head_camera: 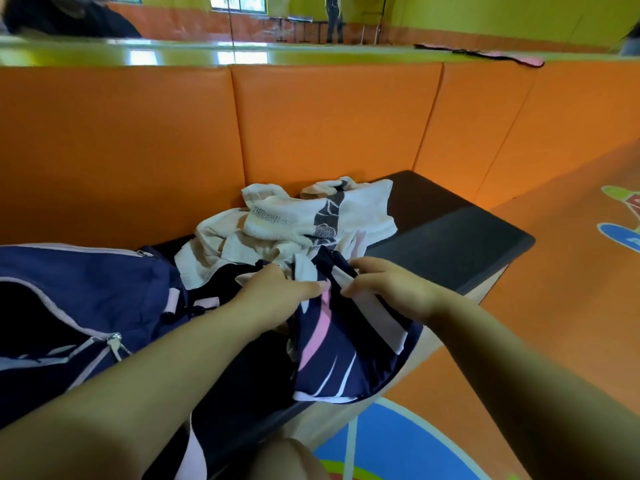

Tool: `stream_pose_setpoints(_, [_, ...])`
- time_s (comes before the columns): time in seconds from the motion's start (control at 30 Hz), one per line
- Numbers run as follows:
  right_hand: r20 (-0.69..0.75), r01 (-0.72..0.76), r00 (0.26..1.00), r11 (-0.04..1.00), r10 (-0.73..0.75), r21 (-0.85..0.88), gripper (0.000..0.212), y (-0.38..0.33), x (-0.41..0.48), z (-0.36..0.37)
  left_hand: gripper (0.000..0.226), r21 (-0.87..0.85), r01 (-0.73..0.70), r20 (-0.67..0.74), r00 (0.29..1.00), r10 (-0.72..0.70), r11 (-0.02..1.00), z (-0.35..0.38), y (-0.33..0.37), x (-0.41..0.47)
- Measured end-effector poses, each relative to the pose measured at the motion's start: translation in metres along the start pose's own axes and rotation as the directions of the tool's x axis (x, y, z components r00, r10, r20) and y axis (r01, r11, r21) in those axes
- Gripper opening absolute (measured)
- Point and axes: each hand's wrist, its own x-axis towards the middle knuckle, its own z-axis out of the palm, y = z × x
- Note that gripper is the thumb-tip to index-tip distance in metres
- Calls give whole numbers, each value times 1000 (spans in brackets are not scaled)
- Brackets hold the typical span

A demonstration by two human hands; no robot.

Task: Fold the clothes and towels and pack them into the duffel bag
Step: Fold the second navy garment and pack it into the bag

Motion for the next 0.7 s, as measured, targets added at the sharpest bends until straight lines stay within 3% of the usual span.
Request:
stream_pose_setpoints(0.07, [93,-9,996,996,18,-93,78,-3,-7,13,19,-117,27,55,998,-21,993,5,7,-1])
stream_pose_setpoints(0.13, [-39,-110,994,906,103,-409,110,0,-9,31,12,-160,62,133,990,-40,985,10,15,0])
stream_pose_setpoints(0.2, [-217,-188,972,853,89,-488,105,3,-8,42,9,-138,80,194,980,-52,987,8,19,3])
stream_pose_setpoints(0.27, [-269,-151,963,850,12,-504,85,6,-8,44,15,-127,87,294,955,-46,988,0,16,6])
stream_pose_setpoints(0.33, [-275,-109,960,831,-54,-546,71,11,-5,38,17,70,-101,360,931,69,992,-10,5,11])
stream_pose_setpoints(0.37, [-272,-89,959,832,-77,-547,67,13,-4,34,28,275,-261,393,909,139,926,-15,-2,11])
stream_pose_setpoints(0.4, [-259,-67,961,833,-93,-549,65,14,-2,30,43,485,-405,414,887,204,775,-18,-9,12])
stream_pose_setpoints(0.43, [-235,-41,966,832,-108,-553,65,14,-2,26,55,662,-524,407,852,329,537,-20,-16,12])
stream_pose_setpoints(0.47, [-203,-14,972,825,-122,-565,66,14,-1,22,67,779,-577,405,762,506,246,-19,-24,14])
stream_pose_setpoints(0.5, [-163,21,976,813,-143,-582,68,14,-1,18,77,835,-549,411,669,619,39,-17,-30,15])
stream_pose_setpoints(0.53, [-122,57,979,796,-163,-603,70,14,-2,14,86,861,-507,394,613,685,-41,-16,-34,14])
stream_pose_setpoints(0.57, [-84,91,980,777,-182,-623,71,15,-3,12,93,862,-505,373,575,728,-43,-15,-36,16])
stream_pose_setpoints(0.7, [26,201,966,684,-257,-701,71,18,-5,10,124,835,-550,383,612,692,25,-15,-37,28])
